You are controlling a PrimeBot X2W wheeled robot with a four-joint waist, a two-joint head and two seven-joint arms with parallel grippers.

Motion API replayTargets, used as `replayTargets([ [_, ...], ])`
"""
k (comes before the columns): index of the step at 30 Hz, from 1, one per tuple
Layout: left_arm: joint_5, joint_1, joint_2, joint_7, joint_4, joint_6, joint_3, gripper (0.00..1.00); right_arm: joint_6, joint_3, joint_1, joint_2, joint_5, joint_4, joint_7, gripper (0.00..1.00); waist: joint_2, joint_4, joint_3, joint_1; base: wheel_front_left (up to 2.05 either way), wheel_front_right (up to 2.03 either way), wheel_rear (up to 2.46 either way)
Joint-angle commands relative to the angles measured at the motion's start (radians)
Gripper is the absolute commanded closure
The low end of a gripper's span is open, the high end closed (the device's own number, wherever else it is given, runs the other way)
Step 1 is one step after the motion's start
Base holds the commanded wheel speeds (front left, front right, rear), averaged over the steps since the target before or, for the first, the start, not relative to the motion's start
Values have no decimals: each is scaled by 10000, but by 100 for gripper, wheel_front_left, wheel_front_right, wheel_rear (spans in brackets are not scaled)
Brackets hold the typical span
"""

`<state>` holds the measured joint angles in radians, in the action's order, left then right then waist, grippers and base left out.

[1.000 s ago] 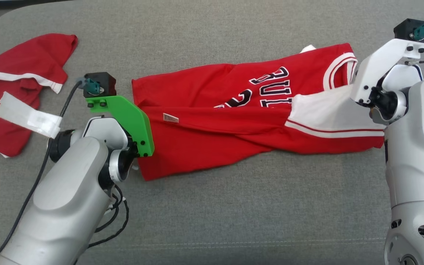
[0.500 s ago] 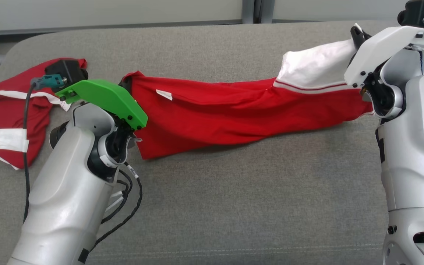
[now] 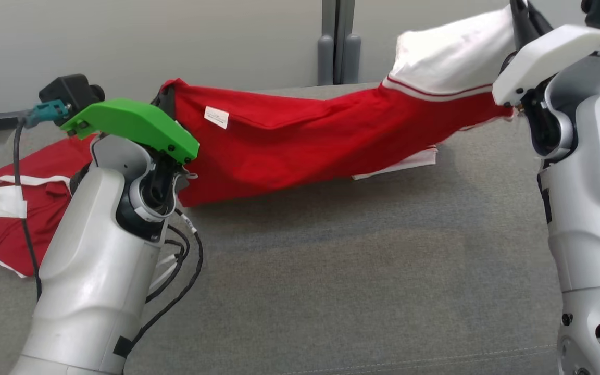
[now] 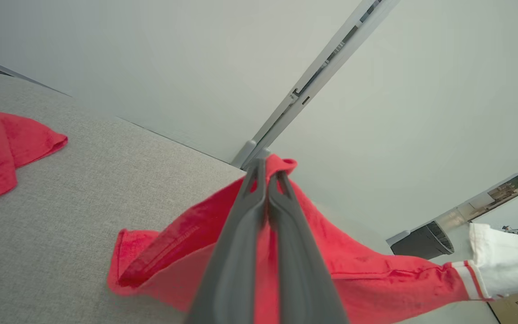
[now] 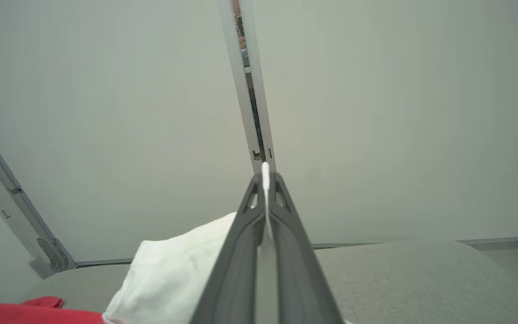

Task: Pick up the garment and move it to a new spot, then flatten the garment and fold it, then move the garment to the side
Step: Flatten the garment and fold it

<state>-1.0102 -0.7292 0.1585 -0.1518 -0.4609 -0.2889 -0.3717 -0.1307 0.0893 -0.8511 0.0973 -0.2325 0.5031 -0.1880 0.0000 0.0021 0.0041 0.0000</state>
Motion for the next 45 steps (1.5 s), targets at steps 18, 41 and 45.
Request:
replayTargets([
  [18, -494, -2499, -495, 691, -268, 463, 771, 100, 0, -1097, -2599, 560, -526, 1146, 1119, 100, 0, -780, 1011, 0, 0, 0, 0],
  [41, -1528, -5758, -1057, 3409, -2407, 2559, 1529, 100, 0, 1531, -7309, -116, 1264, 2459, 4548, 100, 0, -595, 3063, 0, 0, 0, 0],
  [45, -1636, -5961, -1062, 3996, -2642, 3443, 1498, 100, 0, 2089, -6835, -405, 1824, 696, 4527, 100, 0, -609, 2965, 0, 0, 0, 0],
])
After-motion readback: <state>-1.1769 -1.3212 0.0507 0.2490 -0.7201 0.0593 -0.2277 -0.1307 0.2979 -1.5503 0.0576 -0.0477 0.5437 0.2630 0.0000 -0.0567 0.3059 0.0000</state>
